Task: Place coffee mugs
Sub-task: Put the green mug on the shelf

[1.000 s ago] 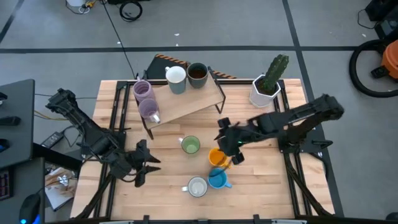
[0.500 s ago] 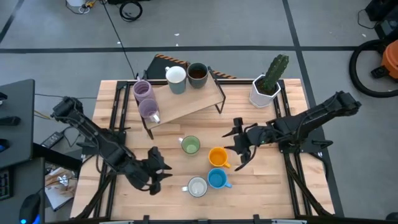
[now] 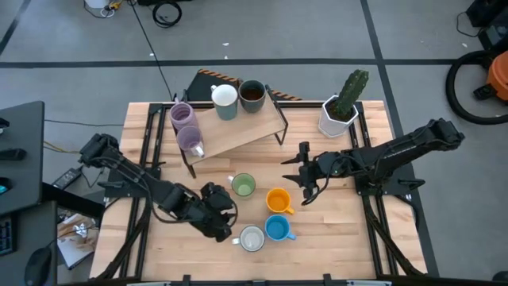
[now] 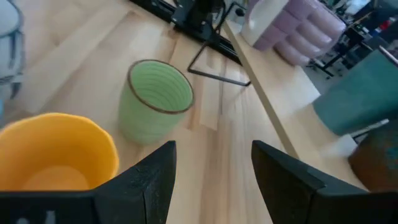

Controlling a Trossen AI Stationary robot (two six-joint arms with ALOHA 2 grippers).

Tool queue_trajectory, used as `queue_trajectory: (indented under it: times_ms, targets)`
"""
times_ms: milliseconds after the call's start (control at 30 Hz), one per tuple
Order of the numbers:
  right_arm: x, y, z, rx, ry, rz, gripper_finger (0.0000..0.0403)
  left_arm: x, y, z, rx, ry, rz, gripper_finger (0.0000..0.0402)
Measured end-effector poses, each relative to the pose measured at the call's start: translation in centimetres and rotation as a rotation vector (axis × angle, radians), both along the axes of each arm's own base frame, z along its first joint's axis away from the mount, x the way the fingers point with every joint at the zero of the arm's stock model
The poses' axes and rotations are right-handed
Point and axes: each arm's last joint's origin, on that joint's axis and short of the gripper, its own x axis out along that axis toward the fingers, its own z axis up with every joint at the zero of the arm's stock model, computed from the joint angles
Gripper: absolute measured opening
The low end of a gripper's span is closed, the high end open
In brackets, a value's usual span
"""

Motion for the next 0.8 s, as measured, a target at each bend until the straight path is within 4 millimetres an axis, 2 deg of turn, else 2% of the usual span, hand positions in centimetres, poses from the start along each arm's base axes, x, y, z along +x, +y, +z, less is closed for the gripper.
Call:
queue_trajectory:
  times_ms: [167,267,467,600,800]
  targets:
    - [-0.3,-0.4,-1.5,0.031,-0.038,0.019,0.0215,0.7,0.6,-0.4,0.001,0.025,-0.002,0.0139]
    - [-0.6,-0.6,-2.3,0.037,-0.15,0.021,0.0215,1.0,1.2,-0.5,-0.038,0.044,-0.003,0.015]
    - [-0.8,-0.7,-1.8,-0.053,-0.321,0.056,0.0215,1.5,2.1,-0.5,-0.106,0.058,0.037,0.0157]
    - [-0.8,-0.6,-1.9,-0.037,-0.31,0.077,0.0214,1.8,2.5,-0.2,-0.111,0.051,0.053,0.0156]
    - [-0.9,-0.7,-2.4,-0.039,-0.262,0.07,0.0214,3.9,2.7,1.0,-0.068,0.052,0.073,0.0156]
